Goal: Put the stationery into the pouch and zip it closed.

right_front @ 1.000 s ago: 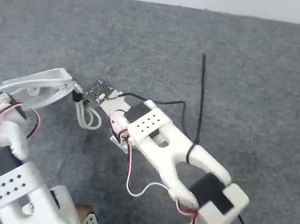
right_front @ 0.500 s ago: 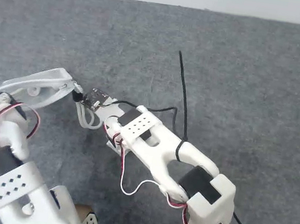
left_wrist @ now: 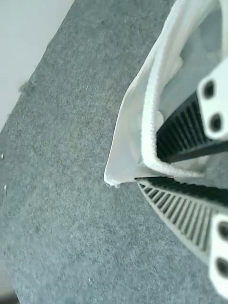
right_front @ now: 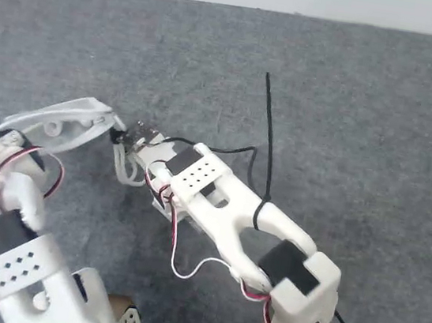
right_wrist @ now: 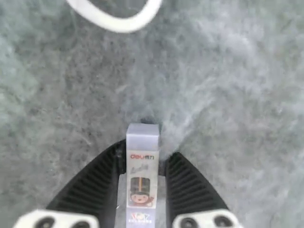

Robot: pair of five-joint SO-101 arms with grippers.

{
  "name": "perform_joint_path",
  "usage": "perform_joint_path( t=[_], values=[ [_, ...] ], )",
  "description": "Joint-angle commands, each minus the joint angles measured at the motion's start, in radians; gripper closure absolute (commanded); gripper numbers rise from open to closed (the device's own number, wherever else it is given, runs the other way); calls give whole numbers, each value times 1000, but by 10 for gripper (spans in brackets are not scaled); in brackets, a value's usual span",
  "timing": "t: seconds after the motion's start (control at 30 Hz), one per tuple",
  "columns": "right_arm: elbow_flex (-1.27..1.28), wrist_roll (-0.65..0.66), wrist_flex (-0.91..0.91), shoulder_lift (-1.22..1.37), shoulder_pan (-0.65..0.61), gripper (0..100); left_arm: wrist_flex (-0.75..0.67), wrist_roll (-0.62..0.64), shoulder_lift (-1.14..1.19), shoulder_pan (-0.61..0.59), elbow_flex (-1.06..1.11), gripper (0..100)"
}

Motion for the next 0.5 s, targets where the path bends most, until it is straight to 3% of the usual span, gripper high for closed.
perform_joint_path(
  t=[0.0, 0.13, 0.47],
  values=[
    [-51, -54, 61, -147, -10, 993, -23, 8, -5, 37, -2, 973],
    [-2, -57, 48, -252, -10, 993, -23, 3, -5, 78, 1, 973],
    [307, -57, -277, -558, -15, 993, 12, -21, -5, 161, -4, 973]
  ],
)
